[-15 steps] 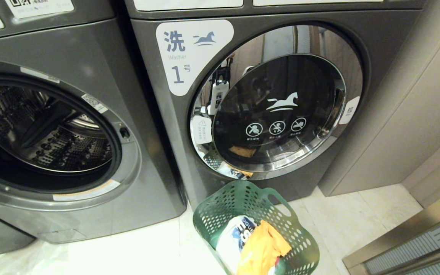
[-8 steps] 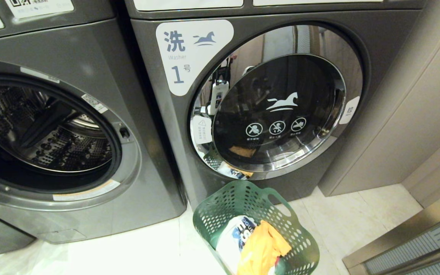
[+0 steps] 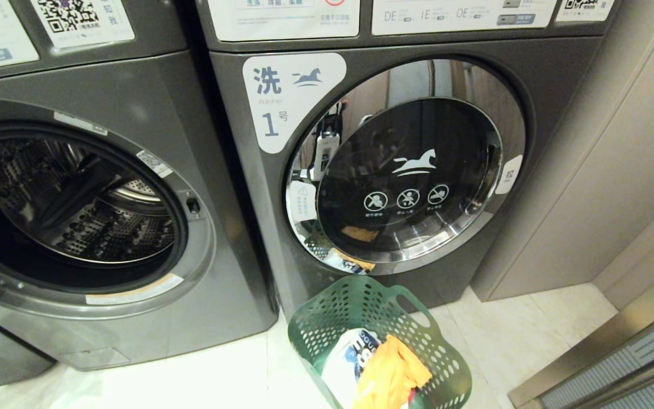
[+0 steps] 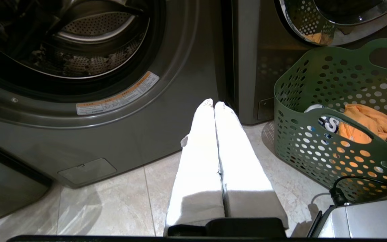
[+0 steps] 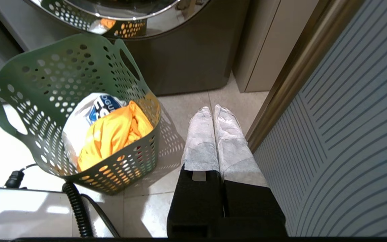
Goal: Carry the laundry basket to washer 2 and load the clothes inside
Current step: Place the clothes into the washing machine
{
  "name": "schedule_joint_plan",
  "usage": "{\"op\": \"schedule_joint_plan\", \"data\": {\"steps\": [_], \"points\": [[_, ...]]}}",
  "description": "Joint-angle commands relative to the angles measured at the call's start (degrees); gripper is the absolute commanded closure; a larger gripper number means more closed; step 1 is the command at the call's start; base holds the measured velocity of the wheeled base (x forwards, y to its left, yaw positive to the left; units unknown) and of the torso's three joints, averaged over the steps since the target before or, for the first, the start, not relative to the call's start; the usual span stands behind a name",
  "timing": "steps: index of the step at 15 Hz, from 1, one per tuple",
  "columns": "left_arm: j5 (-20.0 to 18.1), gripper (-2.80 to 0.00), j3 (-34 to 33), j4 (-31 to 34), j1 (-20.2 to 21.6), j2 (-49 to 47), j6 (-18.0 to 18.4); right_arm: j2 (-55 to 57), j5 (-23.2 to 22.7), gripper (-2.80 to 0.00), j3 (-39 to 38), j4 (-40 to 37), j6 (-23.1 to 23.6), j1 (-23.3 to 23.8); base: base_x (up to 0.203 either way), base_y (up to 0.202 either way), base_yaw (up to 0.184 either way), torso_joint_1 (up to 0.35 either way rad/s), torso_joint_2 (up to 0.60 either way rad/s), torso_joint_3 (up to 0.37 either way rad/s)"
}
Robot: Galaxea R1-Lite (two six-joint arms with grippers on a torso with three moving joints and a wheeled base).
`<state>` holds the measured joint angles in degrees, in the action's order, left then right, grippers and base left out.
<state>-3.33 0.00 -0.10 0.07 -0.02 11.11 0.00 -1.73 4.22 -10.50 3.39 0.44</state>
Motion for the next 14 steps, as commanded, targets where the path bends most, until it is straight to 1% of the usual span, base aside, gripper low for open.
{"op": "schedule_joint_plan", "data": {"steps": [1, 11, 14], "points": [[-0.01, 0.00, 0.00, 0.01, 0.01, 0.02, 0.06, 0.09, -0.03, 0.00, 0.00, -0.05, 0.05, -0.01, 0.000, 0.000, 0.000, 0.002, 0.00, 0.198], [-0.01, 0.00, 0.00, 0.01, 0.01, 0.02, 0.14, 0.09, -0.03, 0.00, -0.09, -0.05, 0.13, 0.00, 0.000, 0.000, 0.000, 0.001, 0.00, 0.201], [-0.01, 0.00, 0.00, 0.01, 0.01, 0.02, 0.06, 0.09, -0.03, 0.00, 0.00, -0.05, -0.71, 0.00, 0.000, 0.000, 0.000, 0.001, 0.00, 0.173]]}}
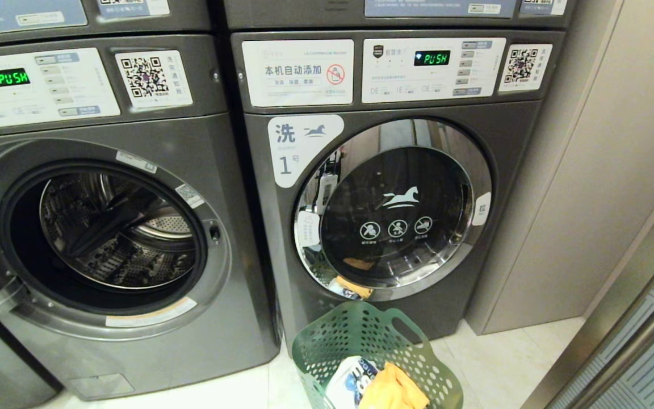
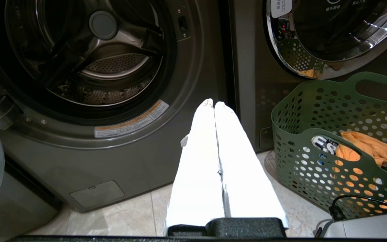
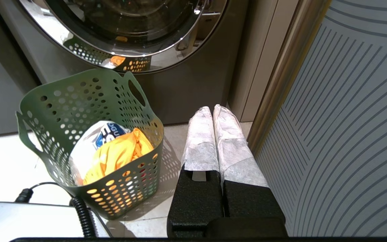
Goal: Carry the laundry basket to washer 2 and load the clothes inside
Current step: Place the clothes into the washing machine
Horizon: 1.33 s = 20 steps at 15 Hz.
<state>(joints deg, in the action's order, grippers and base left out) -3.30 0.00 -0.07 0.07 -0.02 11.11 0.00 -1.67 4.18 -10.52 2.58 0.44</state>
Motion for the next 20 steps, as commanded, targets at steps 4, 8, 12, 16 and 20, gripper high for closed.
{"op": "schedule_joint_plan", "data": {"steps": [4, 8, 12, 16, 20], "points": [[-0.04, 0.00, 0.00, 0.07, 0.01, 0.02, 0.06, 0.09, 0.09, 0.00, 0.03, -0.03, -0.30, 0.00, 0.000, 0.000, 0.000, 0.001, 0.00, 0.026], [-0.04, 0.00, 0.00, 0.07, 0.01, 0.02, 0.06, 0.09, 0.09, 0.00, -0.05, -0.03, 0.02, 0.00, 0.000, 0.000, 0.000, 0.000, 0.00, 0.000], [0.00, 0.00, 0.00, 0.07, 0.01, 0.02, 0.06, 0.09, 0.00, 0.00, 0.03, -0.03, 0.49, 0.00, 0.000, 0.000, 0.000, 0.000, 0.00, 0.000], [0.05, 0.00, 0.00, 0.07, 0.01, 0.10, -0.19, 0.09, 0.02, 0.00, 0.03, -0.03, -0.12, 0.00, 0.000, -0.002, 0.060, 0.001, 0.00, 0.003], [0.23, 0.00, 0.00, 0.08, 0.01, 0.03, -0.47, 0.09, 0.09, 0.00, 0.03, -0.03, -0.12, 0.00, 0.000, -0.009, 0.204, 0.003, 0.00, 0.001]]}}
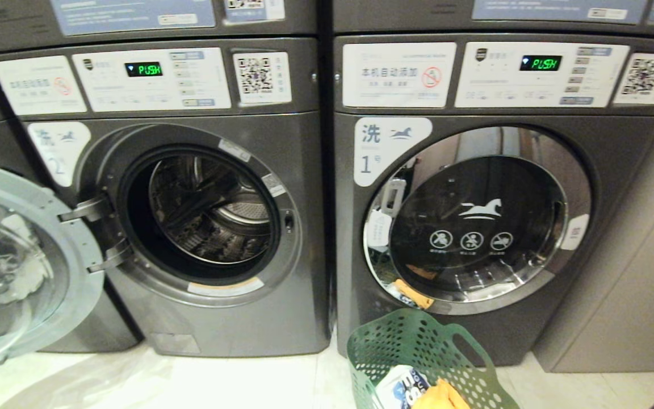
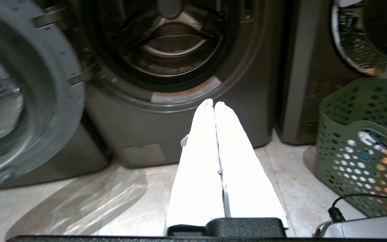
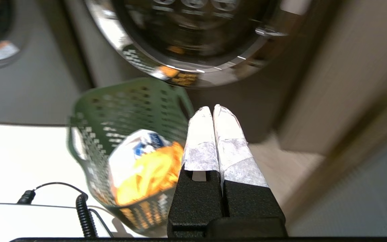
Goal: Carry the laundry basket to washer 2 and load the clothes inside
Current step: Place the clothes into the washing machine
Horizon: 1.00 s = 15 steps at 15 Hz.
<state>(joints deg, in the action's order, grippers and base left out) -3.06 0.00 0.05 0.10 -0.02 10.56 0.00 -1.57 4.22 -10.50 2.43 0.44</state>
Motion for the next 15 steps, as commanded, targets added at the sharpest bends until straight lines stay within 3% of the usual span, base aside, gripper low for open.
{"op": "schedule_joint_plan", "data": {"steps": [1, 3, 11, 15], "points": [[-0.02, 0.00, 0.00, -0.05, -0.01, 0.02, 0.08, 0.09, -0.01, 0.00, 0.00, -0.05, 0.04, 0.00, 0.000, -0.004, 0.187, 0.002, 0.00, 0.002], [-0.02, 0.00, 0.00, 0.04, -0.01, 0.02, 0.08, 0.09, -0.01, 0.00, 0.00, -0.05, 0.04, 0.00, 0.000, -0.008, 0.115, 0.004, 0.00, 0.002], [-0.02, 0.00, 0.00, -0.05, -0.01, 0.02, 0.08, 0.09, -0.10, 0.00, 0.00, -0.05, -0.05, 0.00, 0.000, 0.000, 0.000, 0.000, 0.00, 0.000], [-0.02, 0.00, 0.00, -0.05, -0.01, 0.10, 0.08, 0.09, -0.10, 0.00, 0.00, -0.05, -0.05, 0.00, -0.001, 0.144, -0.004, 0.002, 0.00, 0.002]]}}
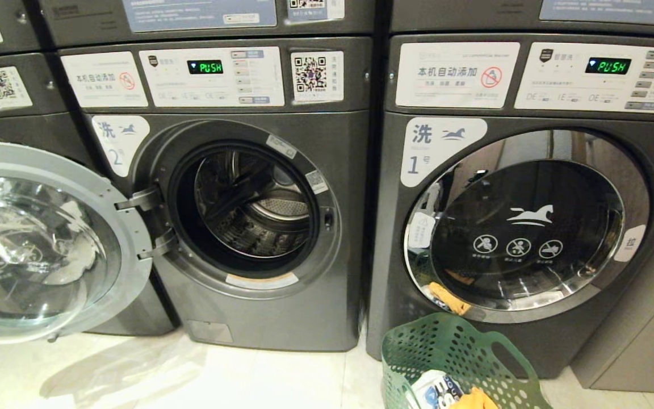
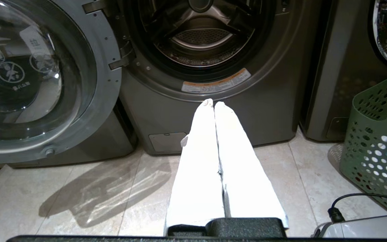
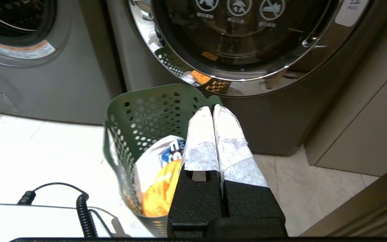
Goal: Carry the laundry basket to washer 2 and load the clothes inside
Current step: Place the clothes into the washing machine
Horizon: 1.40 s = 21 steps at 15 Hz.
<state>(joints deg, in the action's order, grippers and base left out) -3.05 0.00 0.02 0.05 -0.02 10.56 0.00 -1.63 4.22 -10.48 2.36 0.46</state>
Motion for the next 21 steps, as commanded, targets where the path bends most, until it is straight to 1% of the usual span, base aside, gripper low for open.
{"op": "schedule_joint_plan", "data": {"steps": [1, 21], "points": [[-0.03, 0.00, 0.00, -0.02, 0.04, 0.02, 0.07, 0.09, -0.04, 0.00, 0.00, -0.07, 0.01, -0.02, 0.000, 0.197, -0.002, 0.002, 0.01, 0.002], [-0.12, 0.00, 0.00, -0.11, 0.04, 0.02, 0.16, 0.09, -0.04, 0.00, 0.00, -0.07, 0.01, -0.08, 0.000, 0.195, 0.000, 0.003, 0.00, 0.002]]}}
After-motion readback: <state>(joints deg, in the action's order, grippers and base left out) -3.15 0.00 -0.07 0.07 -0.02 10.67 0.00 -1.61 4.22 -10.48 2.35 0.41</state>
